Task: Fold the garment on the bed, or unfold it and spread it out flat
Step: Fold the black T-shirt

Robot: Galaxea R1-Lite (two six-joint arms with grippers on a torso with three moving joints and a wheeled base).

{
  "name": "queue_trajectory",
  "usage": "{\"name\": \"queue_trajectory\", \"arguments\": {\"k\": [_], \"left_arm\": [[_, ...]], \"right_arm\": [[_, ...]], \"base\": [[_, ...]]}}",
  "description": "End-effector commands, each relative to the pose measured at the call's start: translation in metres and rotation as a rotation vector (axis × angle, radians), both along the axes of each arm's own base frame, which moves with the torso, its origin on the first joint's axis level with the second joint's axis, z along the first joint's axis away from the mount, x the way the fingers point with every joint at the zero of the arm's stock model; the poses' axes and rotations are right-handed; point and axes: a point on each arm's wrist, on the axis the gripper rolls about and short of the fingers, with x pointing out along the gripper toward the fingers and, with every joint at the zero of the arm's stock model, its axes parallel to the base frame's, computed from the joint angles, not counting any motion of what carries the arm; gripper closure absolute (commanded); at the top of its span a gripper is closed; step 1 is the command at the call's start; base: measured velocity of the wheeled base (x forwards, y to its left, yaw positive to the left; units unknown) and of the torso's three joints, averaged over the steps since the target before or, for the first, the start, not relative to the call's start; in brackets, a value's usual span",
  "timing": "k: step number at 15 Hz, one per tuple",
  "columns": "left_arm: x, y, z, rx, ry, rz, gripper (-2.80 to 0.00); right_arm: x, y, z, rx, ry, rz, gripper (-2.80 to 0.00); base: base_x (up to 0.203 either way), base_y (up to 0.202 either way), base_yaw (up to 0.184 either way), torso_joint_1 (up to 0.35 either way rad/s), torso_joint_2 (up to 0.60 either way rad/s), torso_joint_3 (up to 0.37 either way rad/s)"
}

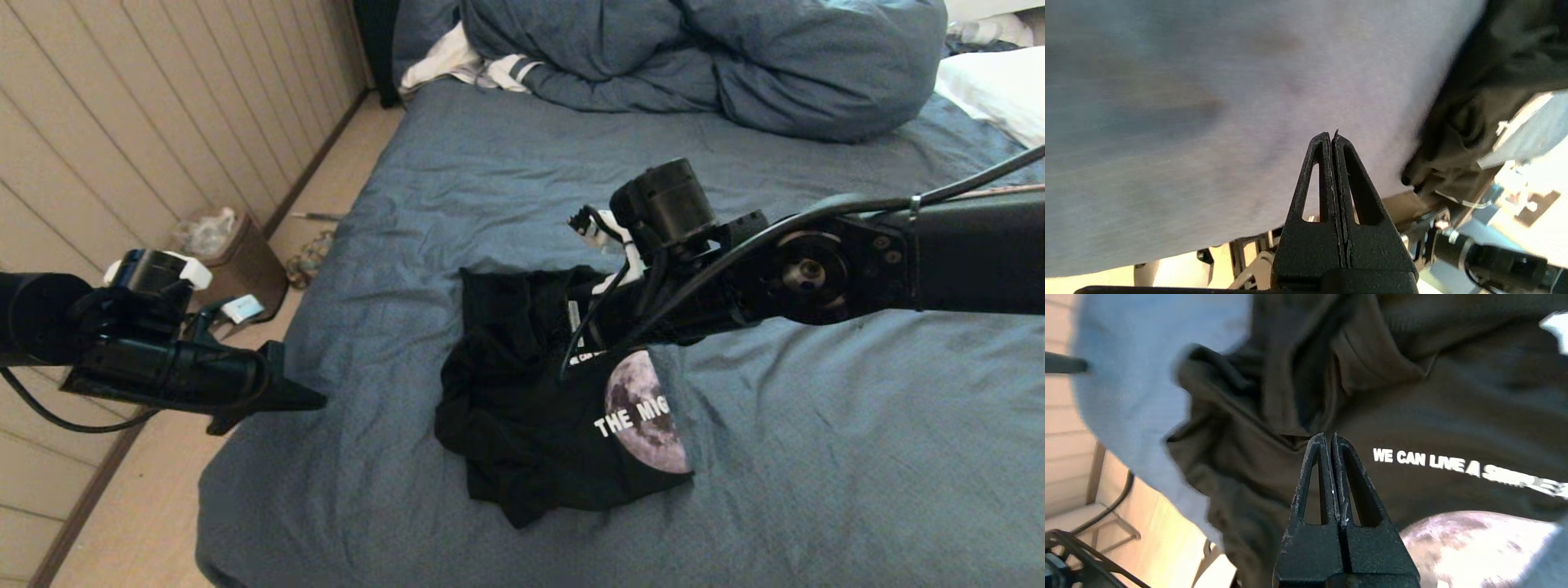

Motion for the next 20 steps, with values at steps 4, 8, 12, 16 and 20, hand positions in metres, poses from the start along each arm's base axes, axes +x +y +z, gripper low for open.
{"name": "queue_trajectory", "arguments": {"k": [4, 8, 12, 16, 20], "left_arm": [[0.002, -0.001, -0.003, -0.004, 0.014, -0.002, 0.0], [0.004, -0.001, -0.005, -0.004, 0.019, -0.002, 0.0], [0.004, -0.001, -0.005, -0.004, 0.019, -0.002, 0.0], [0.006, -0.001, -0.008, -0.003, 0.013, -0.002, 0.0], [0.009, -0.001, -0.01, -0.007, -0.019, -0.001, 0.0]], "right_arm": [[0.017, -0.004, -0.017, -0.029, 0.03, -0.03, 0.0], [0.028, -0.002, -0.025, -0.041, 0.033, -0.035, 0.0], [0.043, 0.013, -0.033, -0.034, 0.026, -0.026, 0.0], [0.054, 0.033, -0.04, -0.045, -0.006, -0.02, 0.0], [0.065, 0.058, -0.044, -0.067, -0.096, -0.039, 0.0]], "base": [[0.0, 0.0, 0.0, 0.0, 0.0, 0.0], [0.0, 0.0, 0.0, 0.0, 0.0, 0.0], [0.0, 0.0, 0.0, 0.0, 0.0, 0.0], [0.0, 0.0, 0.0, 0.0, 0.0, 0.0], [0.0, 0.0, 0.0, 0.0, 0.0, 0.0]]}}
